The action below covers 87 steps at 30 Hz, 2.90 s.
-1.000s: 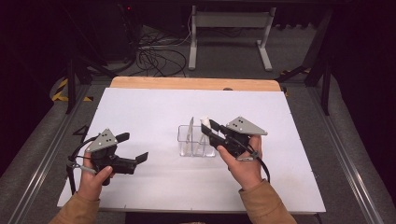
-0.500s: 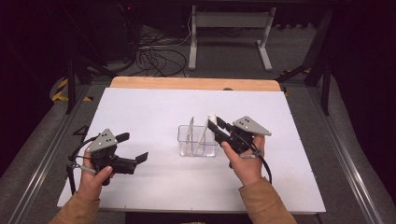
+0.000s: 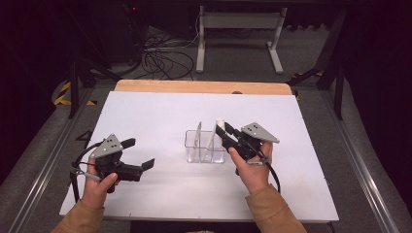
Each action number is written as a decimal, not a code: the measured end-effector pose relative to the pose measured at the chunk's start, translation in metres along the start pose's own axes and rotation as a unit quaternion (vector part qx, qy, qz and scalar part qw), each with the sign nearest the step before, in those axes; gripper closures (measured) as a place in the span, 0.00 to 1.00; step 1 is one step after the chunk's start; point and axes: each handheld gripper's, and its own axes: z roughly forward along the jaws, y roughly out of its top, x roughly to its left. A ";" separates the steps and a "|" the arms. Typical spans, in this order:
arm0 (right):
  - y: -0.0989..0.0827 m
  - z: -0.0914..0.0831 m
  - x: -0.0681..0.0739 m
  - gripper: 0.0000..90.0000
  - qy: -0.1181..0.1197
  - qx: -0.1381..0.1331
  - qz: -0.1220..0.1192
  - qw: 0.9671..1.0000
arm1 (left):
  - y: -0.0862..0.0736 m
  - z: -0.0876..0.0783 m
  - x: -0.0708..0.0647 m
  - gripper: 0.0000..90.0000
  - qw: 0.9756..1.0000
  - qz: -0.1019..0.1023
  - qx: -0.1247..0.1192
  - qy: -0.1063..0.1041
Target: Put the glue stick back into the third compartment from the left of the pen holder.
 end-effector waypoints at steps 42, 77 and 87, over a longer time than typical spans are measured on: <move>0.021 -0.064 -0.030 0.31 0.021 -0.002 -0.095 0.995 | -0.006 -0.009 -0.004 0.01 1.000 -0.006 -0.011 0.002; -0.059 -0.093 -0.082 0.30 0.048 0.074 -0.078 0.993 | -0.016 -0.014 -0.003 0.01 0.999 0.003 -0.043 0.006; -0.069 -0.092 -0.080 0.30 0.049 0.099 -0.101 0.989 | -0.021 -0.012 -0.004 0.01 0.999 0.007 -0.035 0.010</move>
